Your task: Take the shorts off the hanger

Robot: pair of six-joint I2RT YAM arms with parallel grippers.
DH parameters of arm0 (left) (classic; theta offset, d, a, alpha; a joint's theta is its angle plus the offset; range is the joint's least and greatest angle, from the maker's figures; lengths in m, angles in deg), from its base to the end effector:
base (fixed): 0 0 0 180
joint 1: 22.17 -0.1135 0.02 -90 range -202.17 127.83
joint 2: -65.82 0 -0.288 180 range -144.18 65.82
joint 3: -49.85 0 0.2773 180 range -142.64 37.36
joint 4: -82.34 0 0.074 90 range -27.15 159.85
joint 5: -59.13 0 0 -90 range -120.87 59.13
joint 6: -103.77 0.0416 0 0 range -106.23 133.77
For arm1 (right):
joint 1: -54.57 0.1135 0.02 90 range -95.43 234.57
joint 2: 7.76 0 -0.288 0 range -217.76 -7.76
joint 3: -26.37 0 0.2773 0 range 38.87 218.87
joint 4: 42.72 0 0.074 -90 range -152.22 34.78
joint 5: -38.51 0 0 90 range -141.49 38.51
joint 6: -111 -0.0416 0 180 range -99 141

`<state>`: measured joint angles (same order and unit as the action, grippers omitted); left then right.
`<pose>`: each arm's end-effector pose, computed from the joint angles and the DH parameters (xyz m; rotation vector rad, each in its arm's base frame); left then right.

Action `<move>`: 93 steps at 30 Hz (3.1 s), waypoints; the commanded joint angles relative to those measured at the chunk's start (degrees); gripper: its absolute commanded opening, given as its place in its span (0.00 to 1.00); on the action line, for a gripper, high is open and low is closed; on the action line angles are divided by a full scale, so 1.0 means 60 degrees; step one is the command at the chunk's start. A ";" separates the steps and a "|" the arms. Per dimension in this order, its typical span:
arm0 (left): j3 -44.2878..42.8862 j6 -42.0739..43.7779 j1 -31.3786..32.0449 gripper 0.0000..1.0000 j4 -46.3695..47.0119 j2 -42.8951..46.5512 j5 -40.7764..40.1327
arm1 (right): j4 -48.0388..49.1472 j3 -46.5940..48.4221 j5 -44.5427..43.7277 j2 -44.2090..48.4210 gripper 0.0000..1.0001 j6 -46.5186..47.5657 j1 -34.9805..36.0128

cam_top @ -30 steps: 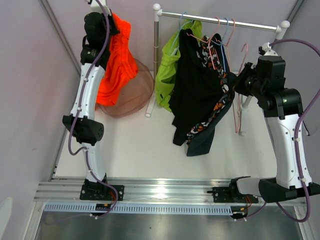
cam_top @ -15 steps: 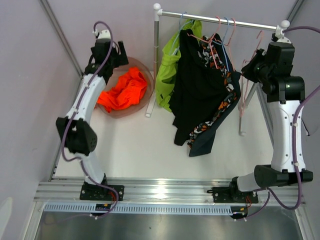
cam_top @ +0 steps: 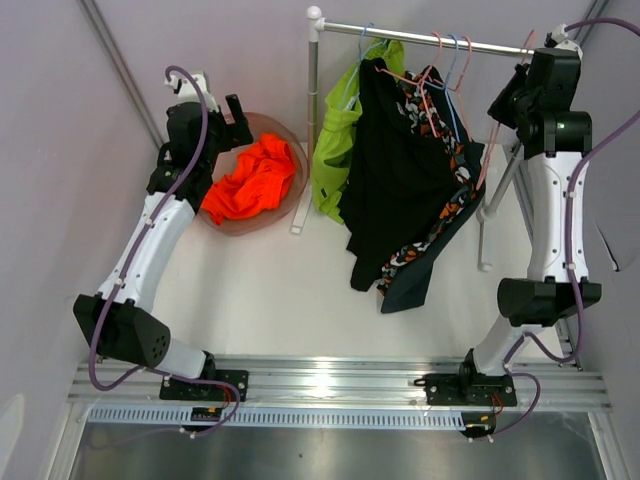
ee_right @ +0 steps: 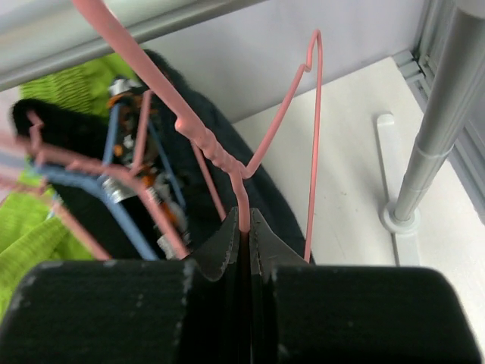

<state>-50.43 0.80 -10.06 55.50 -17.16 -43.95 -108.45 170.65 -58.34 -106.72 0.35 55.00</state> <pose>0.3564 -0.0668 0.4628 -0.1804 1.7251 -0.1239 0.3679 -0.0022 0.5549 0.4167 1.8810 0.1314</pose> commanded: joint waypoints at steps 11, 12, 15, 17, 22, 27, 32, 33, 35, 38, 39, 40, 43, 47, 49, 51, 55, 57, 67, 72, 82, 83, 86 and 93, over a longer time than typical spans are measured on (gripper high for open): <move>0.0070 0.0199 0.0192 0.99 0.0370 0.0178 0.0378 | 0.1562 -0.0866 -0.0088 -0.0428 0.00 -0.0104 -0.0833; 0.0071 0.0170 0.0192 0.99 0.0399 0.0192 0.0407 | 0.1621 -0.1088 -0.0103 -0.0093 0.00 -0.0061 -0.0833; 0.0129 0.0126 0.0265 0.99 0.0428 0.0163 0.0423 | 0.1519 -0.1659 -0.0308 0.0378 0.44 -0.0002 -0.0833; 0.0173 0.0155 0.0367 0.99 0.0443 0.0163 0.0364 | 0.1460 -0.1924 -0.0468 0.0832 0.87 0.0115 -0.0833; 0.0159 0.0257 0.0558 0.99 0.0429 0.0178 0.0305 | 0.1095 -0.2175 -0.1142 0.1637 0.99 0.0408 -0.0847; 0.0159 0.0331 0.0617 0.99 0.0429 0.0266 0.0276 | 0.0962 -0.2130 -0.1582 0.2444 0.99 0.0365 -0.0847; 0.0188 0.0346 0.0661 0.99 0.0443 0.0339 0.0247 | 0.0888 -0.1837 -0.0765 0.2869 0.99 -0.0044 -0.0847; 0.0188 0.0360 0.0690 0.99 0.0443 0.0353 0.0247 | 0.0947 -0.1866 -0.0168 0.2928 0.99 -0.0118 -0.0833; 0.0188 0.0375 0.0705 0.99 0.0443 0.0353 0.0232 | 0.1239 -0.2012 0.0465 0.2885 0.97 -0.0381 -0.0833; 0.0188 0.0390 0.0748 0.99 0.0443 0.0353 0.0203 | 0.1869 -0.2363 0.1959 0.2710 0.93 -0.0426 -0.0833; 0.0217 0.0419 0.0792 0.99 0.0443 0.0368 0.0174 | 0.2088 -0.2408 0.2267 0.2506 0.92 -0.0456 -0.0833; 0.0217 0.0433 0.0807 0.99 0.0443 0.0383 0.0159 | 0.2162 -0.2452 0.2705 0.2402 0.91 -0.0441 -0.0833; 0.0232 0.0521 0.0851 0.99 0.0458 0.0412 0.0086 | 0.2338 -0.2453 0.3219 0.1904 0.87 -0.0427 -0.0818; 0.0261 0.0536 0.0866 0.99 0.0473 0.0397 0.0056 | 0.2471 -0.2307 0.3661 0.1289 0.84 -0.0427 -0.0804; 0.0261 0.0536 0.0851 0.99 0.0473 0.0398 0.0027 | 0.2412 -0.2102 0.3705 0.0938 0.82 -0.0369 -0.0774; 0.0247 0.0536 0.0851 0.99 0.0502 0.0397 0.0012 | 0.2281 -0.1854 0.3706 0.0732 0.81 -0.0310 -0.0731; 0.0276 0.0536 0.0851 0.99 0.0516 0.0368 -0.0002 | 0.2193 -0.1720 0.3691 0.0380 0.79 -0.0222 -0.0599; 0.0290 0.0536 0.0851 0.99 0.0531 0.0353 -0.0002 | 0.2207 -0.1749 0.3633 0.0336 0.79 -0.0192 -0.0525; 0.0291 0.0521 0.0866 0.99 0.0546 0.0280 -0.0017 | 0.2280 -0.1852 0.3559 -0.0059 0.45 -0.0192 -0.0291; 0.0305 0.0551 0.0851 0.99 0.0546 0.0309 -0.0076 | 0.2251 -0.1837 0.3559 -0.0352 0.35 -0.0221 -0.0203; 0.0086 0.1076 0.1172 0.99 0.0502 0.0397 0.1050 | 0.1813 -0.1137 0.3018 -0.0236 0.00 -0.0134 -0.0100; 0.0071 0.1238 0.1318 0.99 0.0516 0.0455 0.1342 | 0.1710 -0.0931 0.2887 -0.0207 0.00 -0.0090 -0.0100; 0.0056 0.1809 0.2051 0.99 0.0677 0.0865 0.2237 | 0.1095 -0.0053 0.2316 -0.0090 0.00 0.0144 -0.0100; -0.0690 0.2133 0.3560 0.99 0.0122 0.1452 0.3775 | 0.0479 0.0419 0.1348 0.0774 0.00 0.0379 -0.0115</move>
<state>-50.26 11.29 9.05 55.37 -12.05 -27.16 -107.38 170.67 -45.95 -107.28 1.36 54.60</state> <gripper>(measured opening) 0.993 0.043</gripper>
